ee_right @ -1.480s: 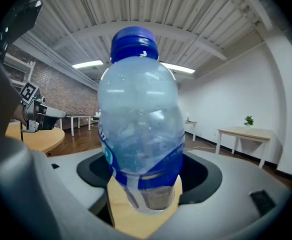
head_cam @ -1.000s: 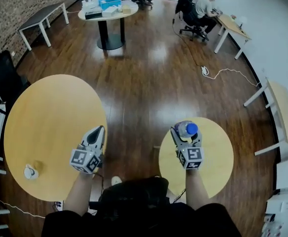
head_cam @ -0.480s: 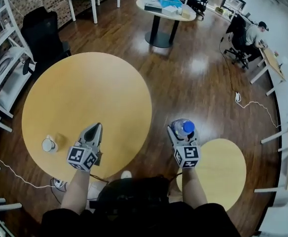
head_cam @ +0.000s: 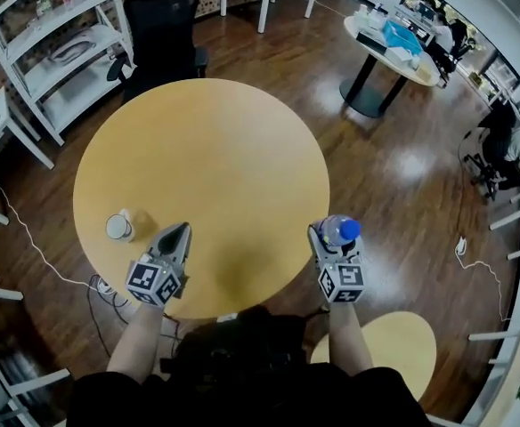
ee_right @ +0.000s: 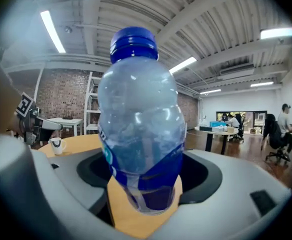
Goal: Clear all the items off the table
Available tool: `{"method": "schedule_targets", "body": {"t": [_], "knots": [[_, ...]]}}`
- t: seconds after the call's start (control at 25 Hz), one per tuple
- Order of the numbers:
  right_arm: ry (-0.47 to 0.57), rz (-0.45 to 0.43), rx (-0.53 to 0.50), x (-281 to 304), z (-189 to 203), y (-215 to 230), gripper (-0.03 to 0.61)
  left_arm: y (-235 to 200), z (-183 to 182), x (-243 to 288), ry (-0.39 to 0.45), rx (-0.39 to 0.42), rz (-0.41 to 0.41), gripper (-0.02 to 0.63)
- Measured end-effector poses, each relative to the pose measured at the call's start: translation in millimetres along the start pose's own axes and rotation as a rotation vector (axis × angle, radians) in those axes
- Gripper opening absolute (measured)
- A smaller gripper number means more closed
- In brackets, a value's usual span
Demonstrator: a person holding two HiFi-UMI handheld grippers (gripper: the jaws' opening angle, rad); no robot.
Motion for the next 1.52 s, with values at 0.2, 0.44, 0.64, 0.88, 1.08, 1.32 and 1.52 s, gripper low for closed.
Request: {"method": "schedule_targets", "body": {"t": [0.2,0.44,0.64,0.88,1.08,1.32,1.52], "knots": [[-0.026,-0.116,-0.042,57.2,-8.2,-5.4,0.382,-18.6,-2.3,7.2,0.012,-0.024,-0.111,0.002],[-0.049,-0.200,-0.055,110.6,-21.1,5.6,0.382,-26.5,-6.9,36.5,0.014,-0.058,-0.153,0.002],[-0.103,-0.260,-0.062,153.3,-17.8,17.8,0.382,-33.5,0.6,56.0,-0.027,-0.079,-0.214,0.002],[-0.160,-0.343,-0.037,197.4,-1.6,6.6,0.382,-45.5,23.0,53.8,-0.063,-0.123,-0.322,0.002],[-0.210,-0.401,-0.058,225.3,14.3,-8.1,0.382,-48.2,43.4,48.3,-0.107,-0.170,-0.384,0.002],[-0.227,-0.416,-0.067,242.7,31.9,-20.7,0.383,-47.3,57.1,46.0,-0.113,-0.215,-0.435,0.002],[-0.173,-0.400,-0.053,244.8,31.3,-30.5,0.385,-51.8,60.6,47.5,-0.125,-0.227,-0.442,0.002]]}}
Point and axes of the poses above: the fingertips, and each gripper's own axes: x forward along the fingers, y to its right, z out of its underside, the point moved 7 cm from there along -x, backward along the fingers, and after that the axes turned 8 degrees about -y, right-handed, at the moved point
